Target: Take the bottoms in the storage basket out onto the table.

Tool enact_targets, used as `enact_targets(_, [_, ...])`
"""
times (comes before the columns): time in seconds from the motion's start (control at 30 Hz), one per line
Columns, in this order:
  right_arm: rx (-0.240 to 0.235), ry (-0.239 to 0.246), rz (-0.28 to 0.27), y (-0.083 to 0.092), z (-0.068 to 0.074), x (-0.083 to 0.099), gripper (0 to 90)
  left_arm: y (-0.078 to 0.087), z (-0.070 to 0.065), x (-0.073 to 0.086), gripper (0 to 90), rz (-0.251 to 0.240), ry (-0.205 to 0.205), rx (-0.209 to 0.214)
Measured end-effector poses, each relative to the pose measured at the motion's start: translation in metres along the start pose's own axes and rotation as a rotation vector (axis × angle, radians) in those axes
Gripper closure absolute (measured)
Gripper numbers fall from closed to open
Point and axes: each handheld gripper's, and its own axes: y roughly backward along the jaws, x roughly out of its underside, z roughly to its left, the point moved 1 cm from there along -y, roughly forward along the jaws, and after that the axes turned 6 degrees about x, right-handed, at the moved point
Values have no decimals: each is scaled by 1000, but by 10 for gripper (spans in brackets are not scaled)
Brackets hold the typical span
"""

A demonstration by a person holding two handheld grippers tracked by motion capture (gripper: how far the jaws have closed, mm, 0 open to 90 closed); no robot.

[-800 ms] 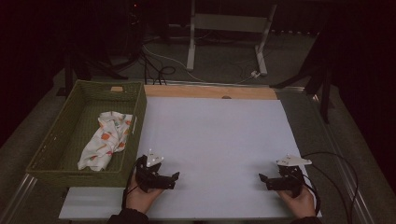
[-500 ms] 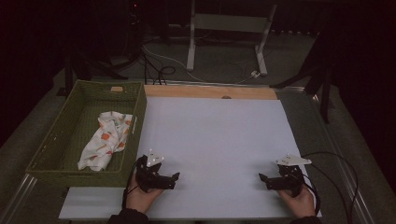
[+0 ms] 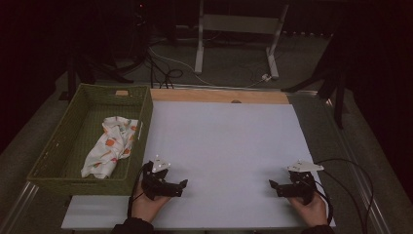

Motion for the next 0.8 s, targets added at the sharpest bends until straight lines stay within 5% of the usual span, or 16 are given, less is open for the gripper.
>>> enact_targets(0.8, [-3, -9, 0, 1, -2, -2, 82, 1, 1, -39, 5, 20, 75, 148])
